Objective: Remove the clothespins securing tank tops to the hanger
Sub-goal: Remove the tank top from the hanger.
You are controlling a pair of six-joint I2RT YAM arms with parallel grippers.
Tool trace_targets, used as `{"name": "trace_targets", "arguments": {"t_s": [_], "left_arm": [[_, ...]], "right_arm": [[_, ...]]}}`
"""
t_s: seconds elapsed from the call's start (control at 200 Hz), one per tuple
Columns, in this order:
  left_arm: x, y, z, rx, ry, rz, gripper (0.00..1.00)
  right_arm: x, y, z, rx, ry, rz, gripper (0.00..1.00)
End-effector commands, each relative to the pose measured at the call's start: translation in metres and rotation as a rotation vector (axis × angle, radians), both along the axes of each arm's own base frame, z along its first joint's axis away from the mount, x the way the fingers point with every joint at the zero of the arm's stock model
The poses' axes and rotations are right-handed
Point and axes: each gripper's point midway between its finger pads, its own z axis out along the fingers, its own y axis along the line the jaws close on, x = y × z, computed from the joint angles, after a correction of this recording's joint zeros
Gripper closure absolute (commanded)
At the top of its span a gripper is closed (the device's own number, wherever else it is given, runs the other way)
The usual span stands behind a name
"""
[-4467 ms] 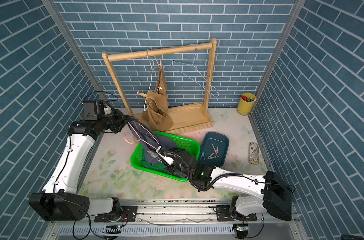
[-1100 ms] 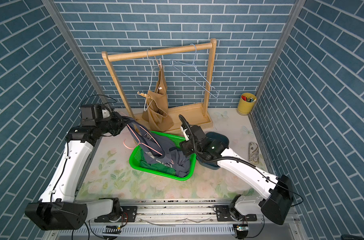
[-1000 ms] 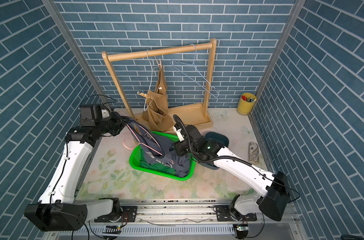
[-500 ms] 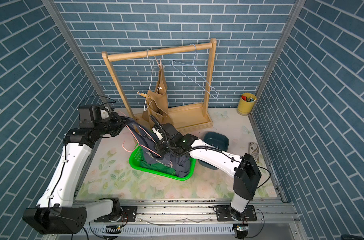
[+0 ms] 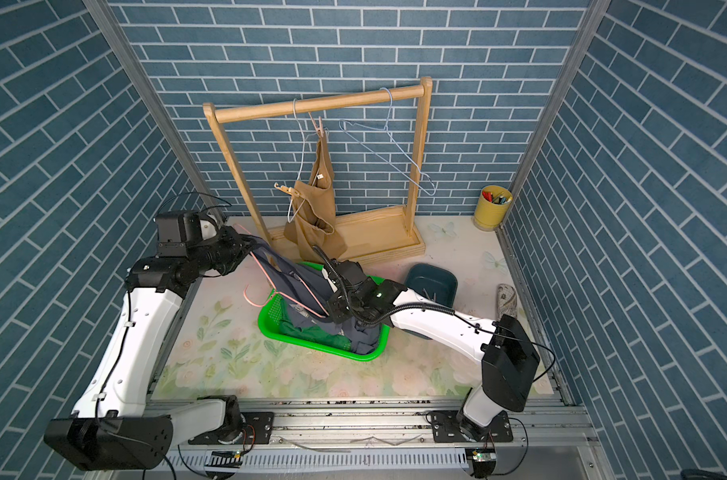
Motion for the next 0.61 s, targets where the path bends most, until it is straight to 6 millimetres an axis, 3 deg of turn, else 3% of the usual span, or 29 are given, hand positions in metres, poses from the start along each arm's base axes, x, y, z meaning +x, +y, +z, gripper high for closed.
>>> {"name": "trace_targets", "arguments": {"t_s": [0.0,0.13,0.42,0.6], "left_arm": [[-0.004,0.003,0.025,0.037,-0.073,0.002,1.00],[-0.006,0.005,0.030,0.047,-0.096,0.009,1.00],[-0.021,0.022,0.069,0.141,-0.256,0.076,1.00],[-0.026,0.021,0.079,0.139,-0.281,0.071,1.00]], "right_arm": [[-0.005,-0.005,0.001,0.018,0.016,-0.039,0.87],[-0.012,-0.003,-0.005,0.019,0.026,-0.031,0.97],[-0.033,0.000,-0.011,0.014,0.013,-0.024,1.00],[-0.036,-0.005,-0.033,-0.009,0.012,-0.043,1.00]]}}
